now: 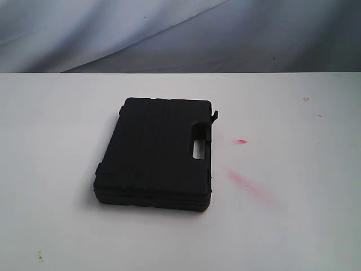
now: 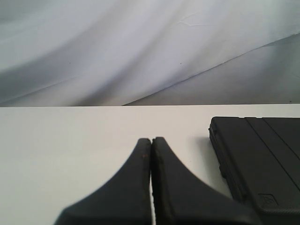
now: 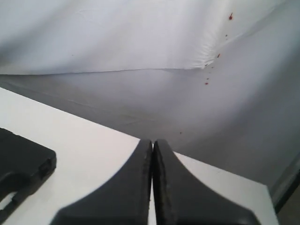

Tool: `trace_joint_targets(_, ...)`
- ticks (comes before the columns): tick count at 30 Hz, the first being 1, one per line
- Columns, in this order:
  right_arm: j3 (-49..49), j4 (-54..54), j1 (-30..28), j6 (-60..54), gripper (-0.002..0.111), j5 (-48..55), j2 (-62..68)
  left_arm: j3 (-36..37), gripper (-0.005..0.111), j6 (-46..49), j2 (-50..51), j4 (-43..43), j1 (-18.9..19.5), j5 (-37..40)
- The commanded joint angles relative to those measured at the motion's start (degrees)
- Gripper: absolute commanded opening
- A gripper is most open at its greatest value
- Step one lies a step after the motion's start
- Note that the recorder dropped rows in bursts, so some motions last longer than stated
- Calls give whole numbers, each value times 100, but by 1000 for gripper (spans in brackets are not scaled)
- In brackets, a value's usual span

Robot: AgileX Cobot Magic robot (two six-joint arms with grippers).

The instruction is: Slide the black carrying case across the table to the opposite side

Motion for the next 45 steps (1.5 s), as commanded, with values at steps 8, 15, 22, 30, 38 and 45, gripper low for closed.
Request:
trace_joint_targets(8, -1240, 1341, 73, 702, 0, 897, 1963, 28, 0, -45, -17, 3, -31, -5)
trace_joint_targets(15, -2117, 1341, 467, 751, 0, 1397, 3088, 28, 0, -45, -17, 3, -31, -5)
trace_joint_targets(22, -2839, 1104, 484, 1195, 0, 2494, 3820, 28, 0, -45, -17, 3, -31, -5)
trace_joint_targets(30, -3804, 1096, 731, 1321, 0, 4325, 4758, 28, 0, -45, -17, 3, -31, -5)
trace_joint_targets(38, -4147, 524, 1321, 1835, 0, 4597, 5615, 28, 0, -45, -17, 3, -31, -5)
trace_joint_targets(45, -4160, 433, 1567, 2646, 0, 4237, 6029, 28, 0, -45, -17, 3, -31, -5)
